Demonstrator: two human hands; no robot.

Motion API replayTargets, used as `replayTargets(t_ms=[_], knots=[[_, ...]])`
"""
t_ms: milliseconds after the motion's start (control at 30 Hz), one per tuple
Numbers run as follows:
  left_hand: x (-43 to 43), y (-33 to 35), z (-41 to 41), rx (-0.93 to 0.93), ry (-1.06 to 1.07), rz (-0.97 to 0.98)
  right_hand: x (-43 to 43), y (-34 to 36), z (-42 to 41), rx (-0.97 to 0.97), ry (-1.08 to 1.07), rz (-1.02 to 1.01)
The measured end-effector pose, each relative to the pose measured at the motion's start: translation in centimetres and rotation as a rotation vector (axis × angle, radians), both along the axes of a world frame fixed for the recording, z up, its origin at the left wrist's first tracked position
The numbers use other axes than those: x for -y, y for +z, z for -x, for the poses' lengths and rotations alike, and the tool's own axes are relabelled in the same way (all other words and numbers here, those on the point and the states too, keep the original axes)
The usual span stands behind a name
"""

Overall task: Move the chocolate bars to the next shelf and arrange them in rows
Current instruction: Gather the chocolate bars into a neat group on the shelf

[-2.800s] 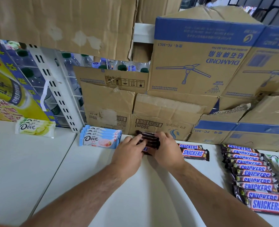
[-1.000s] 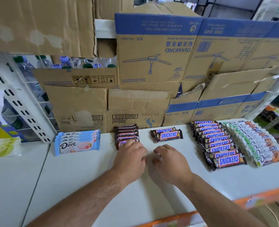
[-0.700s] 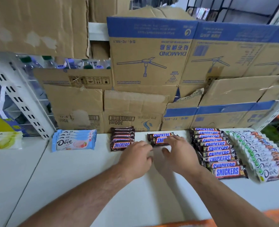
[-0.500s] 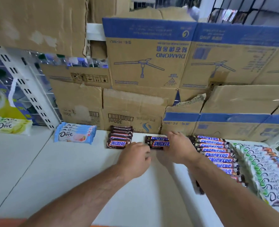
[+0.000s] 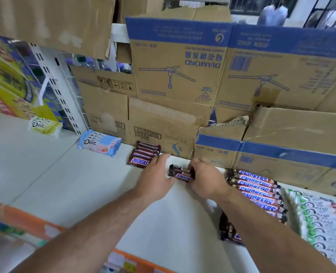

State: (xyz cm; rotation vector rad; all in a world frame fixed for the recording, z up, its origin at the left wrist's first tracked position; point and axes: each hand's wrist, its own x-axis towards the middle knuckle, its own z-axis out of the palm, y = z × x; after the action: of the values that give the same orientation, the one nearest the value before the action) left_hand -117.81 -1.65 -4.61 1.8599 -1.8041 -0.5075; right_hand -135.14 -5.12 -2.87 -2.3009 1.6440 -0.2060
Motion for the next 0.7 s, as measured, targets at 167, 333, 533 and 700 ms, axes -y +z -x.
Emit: replayTargets(t_ms=[167, 333, 533, 700], knots=[[1.3, -0.3, -0.1, -0.088, -0.091, -0.085, -0.7, -0.4, 0.3, 0.069, -0.012, -0.040], [2.5, 0.0, 0.2, -0.036, -0.100, -0.061, -0.2, 0.0, 1.0, 0.080, -0.135, -0.002], [4.9, 0.6, 0.4, 0.087, -0.106, 0.014, 1.3, 0.0, -0.3, 0.138, -0.237, 0.059], [4.6, -0.2, 0.4, 0.177, -0.158, 0.104, 1.3, -0.9, 0.0, 0.142, -0.251, 0.119]])
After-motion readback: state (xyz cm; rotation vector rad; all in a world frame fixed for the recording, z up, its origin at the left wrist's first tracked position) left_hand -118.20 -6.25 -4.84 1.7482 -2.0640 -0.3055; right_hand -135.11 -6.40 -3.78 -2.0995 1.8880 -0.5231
